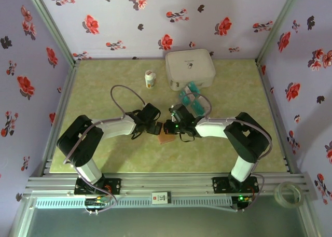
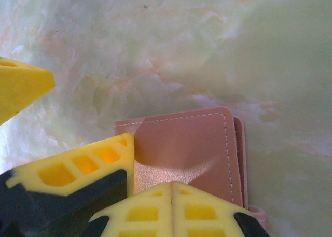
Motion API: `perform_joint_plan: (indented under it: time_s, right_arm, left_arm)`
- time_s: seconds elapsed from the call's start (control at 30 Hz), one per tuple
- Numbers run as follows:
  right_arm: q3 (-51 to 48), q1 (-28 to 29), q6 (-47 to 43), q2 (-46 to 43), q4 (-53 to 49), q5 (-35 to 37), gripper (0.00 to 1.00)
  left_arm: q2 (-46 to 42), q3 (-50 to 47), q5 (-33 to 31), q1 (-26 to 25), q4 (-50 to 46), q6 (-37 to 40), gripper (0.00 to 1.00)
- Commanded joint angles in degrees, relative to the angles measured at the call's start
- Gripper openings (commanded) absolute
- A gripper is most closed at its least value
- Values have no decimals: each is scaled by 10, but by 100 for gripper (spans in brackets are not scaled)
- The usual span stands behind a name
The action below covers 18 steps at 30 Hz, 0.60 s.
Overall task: Put the credit cards into the card holder
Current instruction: Close the button on the card holder.
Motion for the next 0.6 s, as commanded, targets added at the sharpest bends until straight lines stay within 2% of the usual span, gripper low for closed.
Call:
perform_joint_plan:
  time_s: [0.0, 0.33, 0.57]
  right_arm:
    - [-40, 20, 3, 2, -34, 19, 0]
    - [-83, 68, -14, 32, 0, 105, 0]
    - [-136, 98, 10, 29, 66, 146, 0]
  left_arm:
    - [20, -18, -17, -4, -21, -5, 100]
    - [24, -16, -17, -4, -24, -8, 100]
    - [23, -12, -18, -5, -29, -6, 100]
